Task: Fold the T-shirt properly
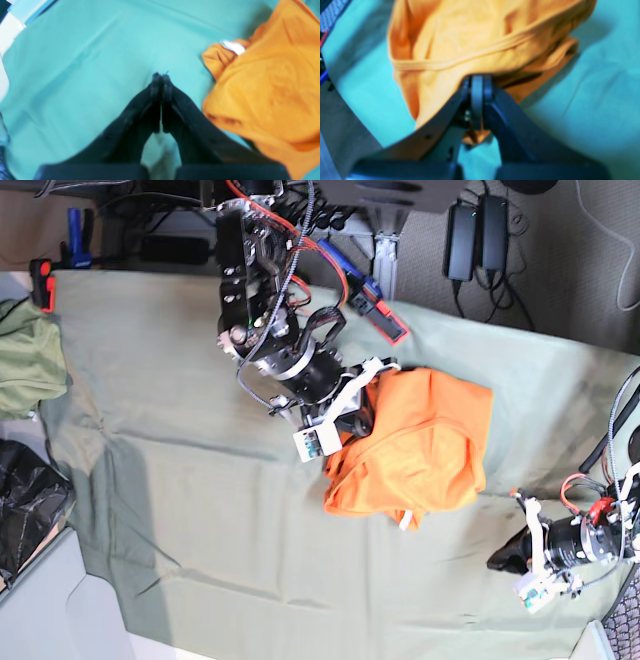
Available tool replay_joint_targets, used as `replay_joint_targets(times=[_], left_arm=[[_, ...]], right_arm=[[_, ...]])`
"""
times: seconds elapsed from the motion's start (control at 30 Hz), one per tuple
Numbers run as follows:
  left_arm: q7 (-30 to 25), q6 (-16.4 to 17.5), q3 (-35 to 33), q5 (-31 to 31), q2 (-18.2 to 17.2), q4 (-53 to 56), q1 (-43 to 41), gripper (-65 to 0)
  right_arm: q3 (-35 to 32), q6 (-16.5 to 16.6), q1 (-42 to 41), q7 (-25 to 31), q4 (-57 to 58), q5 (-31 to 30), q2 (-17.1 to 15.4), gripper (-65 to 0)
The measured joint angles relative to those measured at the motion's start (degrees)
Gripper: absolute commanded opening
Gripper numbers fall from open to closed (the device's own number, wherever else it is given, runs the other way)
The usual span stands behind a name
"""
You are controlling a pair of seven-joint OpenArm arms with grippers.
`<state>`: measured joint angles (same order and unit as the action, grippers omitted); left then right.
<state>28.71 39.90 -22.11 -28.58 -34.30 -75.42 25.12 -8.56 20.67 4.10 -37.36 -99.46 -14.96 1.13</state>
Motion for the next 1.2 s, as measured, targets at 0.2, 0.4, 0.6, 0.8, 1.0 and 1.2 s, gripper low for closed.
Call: replay_joint_targets(times=[0.2, 0.4, 0.6, 0.8, 1.0, 1.2], left_arm=[[3.4, 0.2, 3.6, -5.4, -2.0, 0.0, -7.1, -65.0], [14.1, -0.3, 19.5, -18.1, -2.2, -4.5, -17.0, -65.0], [15.8, -0.3, 27.4, -20.5, -2.2, -12.4, -27.3, -65.0], [17.3, -0.3, 30.8, -20.5, -1.9, -16.8, -36.8, -65.0], [17.5, -0.4, 41.0, -22.1, -2.0, -23.8, -49.1, -65.0], [17.6, -0.4, 45.0, -22.0, -2.1, -26.1, -60.2, -65.0]], right_arm=[[0.0, 0.0, 0.1, -0.6, -0.8, 1.9, 0.0, -65.0], [1.5, 0.0, 3.1, -1.9, -3.5, 1.5, -2.1, -65.0], [4.3, 0.0, 8.8, -2.3, -6.6, -0.2, -5.4, -65.0], [7.3, 0.0, 15.8, -3.0, -8.7, -1.6, -7.0, -65.0], [10.9, 0.1, 25.7, -3.0, -15.9, -4.1, -11.2, -65.0], [11.9, 0.1, 34.5, -2.7, -18.8, -5.2, -12.9, -65.0]])
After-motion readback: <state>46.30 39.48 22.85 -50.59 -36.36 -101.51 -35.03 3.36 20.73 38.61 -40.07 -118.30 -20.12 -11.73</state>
